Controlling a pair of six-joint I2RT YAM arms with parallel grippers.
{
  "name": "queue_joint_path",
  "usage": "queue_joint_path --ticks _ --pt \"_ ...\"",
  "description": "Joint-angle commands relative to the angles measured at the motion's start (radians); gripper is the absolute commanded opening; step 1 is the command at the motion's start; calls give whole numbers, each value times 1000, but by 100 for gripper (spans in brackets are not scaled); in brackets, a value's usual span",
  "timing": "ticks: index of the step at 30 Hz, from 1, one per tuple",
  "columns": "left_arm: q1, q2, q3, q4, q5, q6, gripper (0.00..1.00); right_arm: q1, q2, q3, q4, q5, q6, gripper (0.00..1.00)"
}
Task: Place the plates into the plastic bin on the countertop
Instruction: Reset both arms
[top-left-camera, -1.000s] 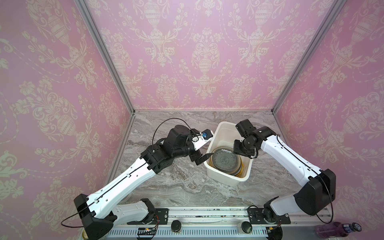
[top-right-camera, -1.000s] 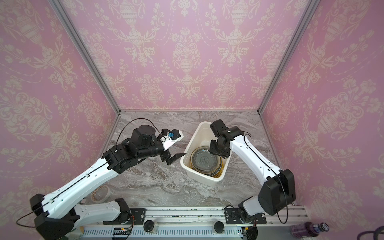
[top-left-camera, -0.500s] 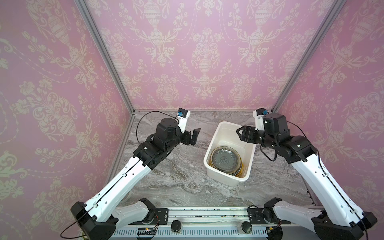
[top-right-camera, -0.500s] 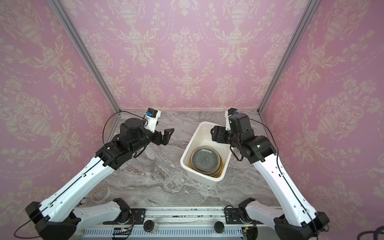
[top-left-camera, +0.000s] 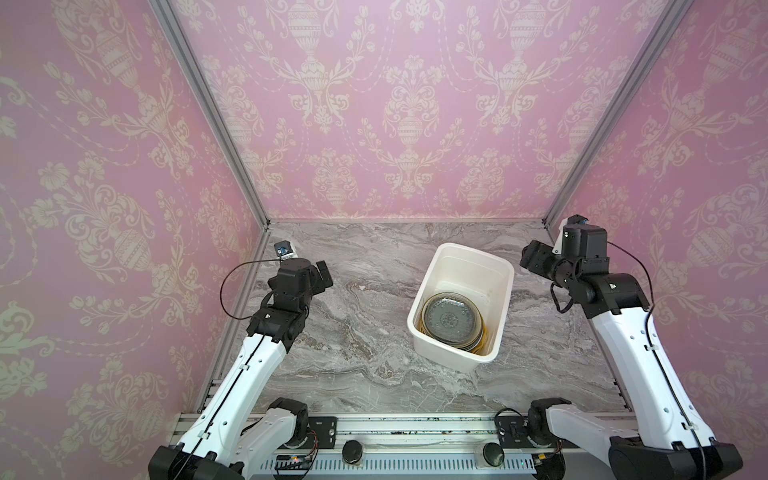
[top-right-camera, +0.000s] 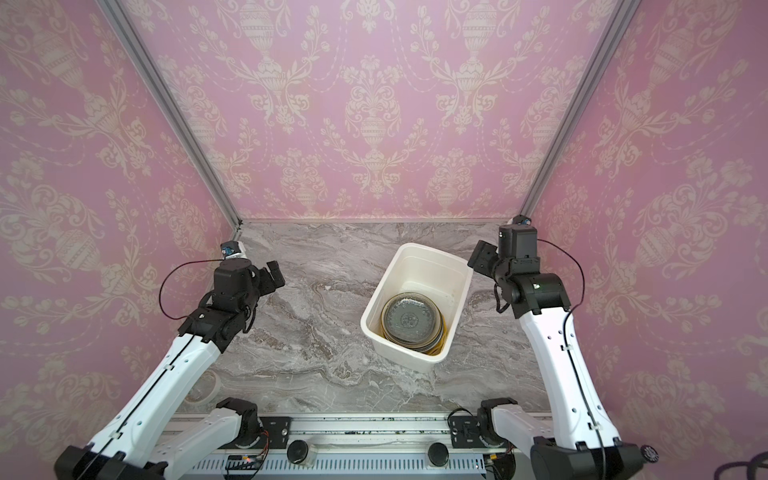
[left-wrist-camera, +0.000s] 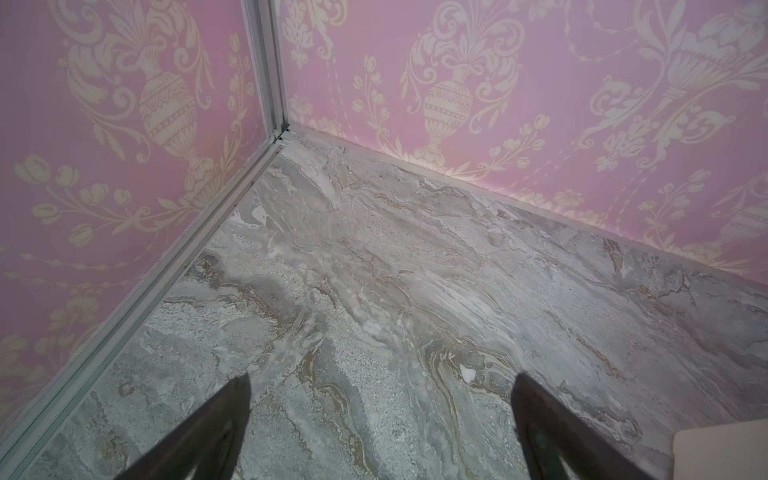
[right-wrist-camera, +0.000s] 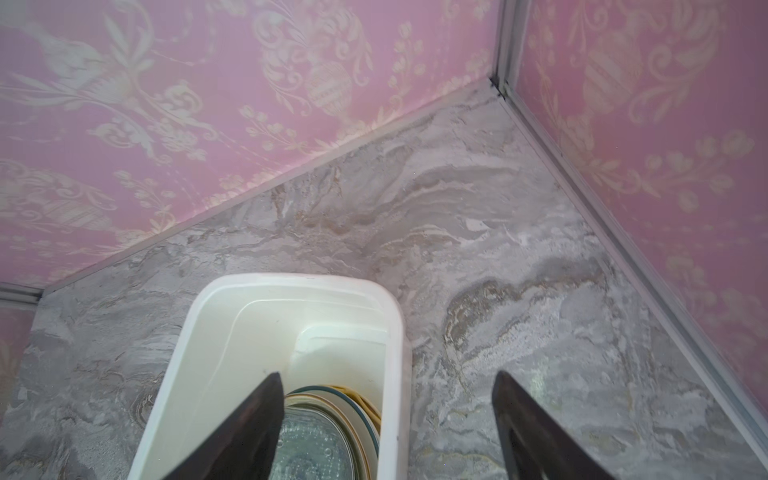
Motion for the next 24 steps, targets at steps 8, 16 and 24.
queue_joint_path --ticks 8,16,24 --pt "7 -22 27 -31 125 5 99 -78 142 -119 -16 -344 150 71" --pt "5 -8 31 -14 156 11 99 -9 272 -91 -51 -318 80 40" --pt "6 3 43 -1 177 32 99 148 314 -28 -48 -248 53 19"
